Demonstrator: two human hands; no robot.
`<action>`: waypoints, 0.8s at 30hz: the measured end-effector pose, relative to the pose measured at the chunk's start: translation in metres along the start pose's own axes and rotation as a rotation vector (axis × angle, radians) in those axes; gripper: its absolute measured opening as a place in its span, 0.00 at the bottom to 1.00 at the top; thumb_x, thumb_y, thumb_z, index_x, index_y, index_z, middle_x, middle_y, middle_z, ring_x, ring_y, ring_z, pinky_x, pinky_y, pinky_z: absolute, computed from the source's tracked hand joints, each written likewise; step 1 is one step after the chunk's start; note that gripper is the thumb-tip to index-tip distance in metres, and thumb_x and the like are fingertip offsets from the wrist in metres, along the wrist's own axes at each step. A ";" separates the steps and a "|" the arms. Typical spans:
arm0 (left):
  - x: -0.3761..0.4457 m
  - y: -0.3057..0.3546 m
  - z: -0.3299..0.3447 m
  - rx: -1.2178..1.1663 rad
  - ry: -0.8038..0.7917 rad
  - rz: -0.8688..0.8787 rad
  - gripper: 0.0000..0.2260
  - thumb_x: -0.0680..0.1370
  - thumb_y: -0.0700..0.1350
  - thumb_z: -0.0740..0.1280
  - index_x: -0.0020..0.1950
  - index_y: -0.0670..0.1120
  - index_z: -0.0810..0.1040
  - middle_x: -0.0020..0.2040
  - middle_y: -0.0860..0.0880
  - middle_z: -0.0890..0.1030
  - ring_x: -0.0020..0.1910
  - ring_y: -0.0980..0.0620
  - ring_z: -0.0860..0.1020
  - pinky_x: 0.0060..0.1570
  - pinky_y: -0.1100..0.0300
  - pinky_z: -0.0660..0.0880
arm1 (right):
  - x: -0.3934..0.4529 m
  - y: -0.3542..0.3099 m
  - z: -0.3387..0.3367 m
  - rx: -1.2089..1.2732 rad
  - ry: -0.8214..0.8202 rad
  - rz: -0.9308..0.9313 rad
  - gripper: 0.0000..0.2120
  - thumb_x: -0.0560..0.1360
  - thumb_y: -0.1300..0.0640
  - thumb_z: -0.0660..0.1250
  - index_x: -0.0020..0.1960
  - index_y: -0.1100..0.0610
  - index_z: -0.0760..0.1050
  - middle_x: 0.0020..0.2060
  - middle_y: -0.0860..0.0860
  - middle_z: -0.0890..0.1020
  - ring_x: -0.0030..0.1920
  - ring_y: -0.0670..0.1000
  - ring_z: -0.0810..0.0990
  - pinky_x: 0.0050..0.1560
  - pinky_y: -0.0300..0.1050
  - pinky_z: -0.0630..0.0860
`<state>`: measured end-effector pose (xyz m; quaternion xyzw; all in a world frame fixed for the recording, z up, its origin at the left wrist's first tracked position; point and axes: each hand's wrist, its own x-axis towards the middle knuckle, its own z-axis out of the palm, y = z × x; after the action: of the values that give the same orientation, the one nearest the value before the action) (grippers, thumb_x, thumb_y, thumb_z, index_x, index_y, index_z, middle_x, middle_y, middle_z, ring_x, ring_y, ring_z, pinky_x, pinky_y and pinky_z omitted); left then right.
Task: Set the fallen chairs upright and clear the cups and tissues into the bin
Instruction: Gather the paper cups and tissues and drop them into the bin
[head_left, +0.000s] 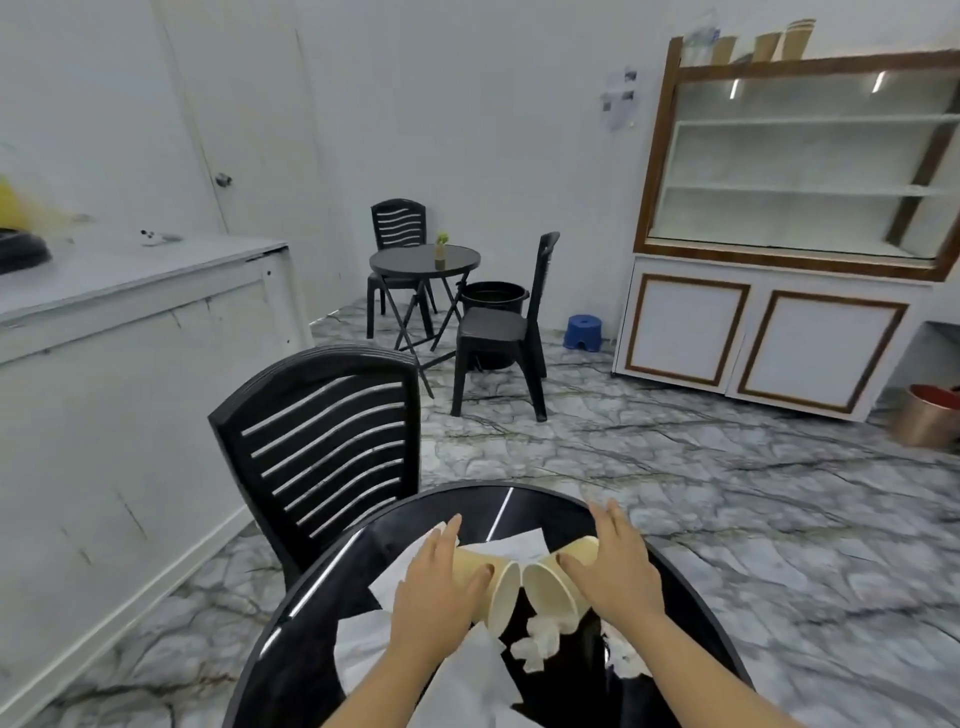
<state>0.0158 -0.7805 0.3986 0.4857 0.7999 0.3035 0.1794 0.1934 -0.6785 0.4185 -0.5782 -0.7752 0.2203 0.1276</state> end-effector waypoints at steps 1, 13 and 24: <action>0.004 0.000 0.006 0.014 -0.014 -0.034 0.30 0.76 0.61 0.57 0.74 0.55 0.50 0.76 0.54 0.57 0.74 0.53 0.56 0.69 0.51 0.62 | 0.005 0.003 0.000 0.012 -0.007 0.023 0.37 0.74 0.41 0.62 0.76 0.47 0.47 0.77 0.48 0.47 0.76 0.56 0.52 0.69 0.56 0.65; 0.063 0.009 0.053 0.008 -0.081 -0.501 0.37 0.72 0.67 0.58 0.75 0.54 0.49 0.77 0.46 0.46 0.75 0.42 0.49 0.70 0.42 0.56 | 0.054 0.002 0.038 0.240 -0.040 0.375 0.45 0.70 0.36 0.64 0.75 0.44 0.40 0.76 0.52 0.39 0.76 0.59 0.47 0.69 0.62 0.61; 0.076 0.011 0.073 -0.011 -0.058 -0.653 0.41 0.66 0.62 0.68 0.73 0.57 0.50 0.76 0.50 0.39 0.73 0.37 0.43 0.64 0.35 0.60 | 0.072 0.004 0.074 0.362 -0.062 0.552 0.48 0.70 0.47 0.71 0.76 0.53 0.42 0.76 0.57 0.42 0.73 0.66 0.54 0.68 0.57 0.62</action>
<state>0.0300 -0.6863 0.3512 0.2110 0.9064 0.2201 0.2924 0.1412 -0.6236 0.3479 -0.7275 -0.5409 0.3982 0.1400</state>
